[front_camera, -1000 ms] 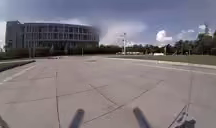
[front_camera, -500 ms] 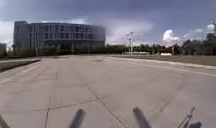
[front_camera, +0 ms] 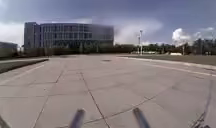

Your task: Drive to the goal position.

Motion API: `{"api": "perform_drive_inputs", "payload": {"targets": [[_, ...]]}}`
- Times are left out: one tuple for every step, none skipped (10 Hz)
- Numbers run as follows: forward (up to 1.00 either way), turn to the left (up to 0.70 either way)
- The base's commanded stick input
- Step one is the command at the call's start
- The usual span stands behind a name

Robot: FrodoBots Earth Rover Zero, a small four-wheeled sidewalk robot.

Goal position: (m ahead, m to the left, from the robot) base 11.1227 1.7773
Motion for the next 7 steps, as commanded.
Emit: {"api": "perform_drive_inputs", "payload": {"targets": [[0.98,-0.01],[0.98,-0.02],[0.99,-0.02],[0.98,-0.02],[0.98,-0.02],[0.99,-0.02],[0.99,-0.01]]}}
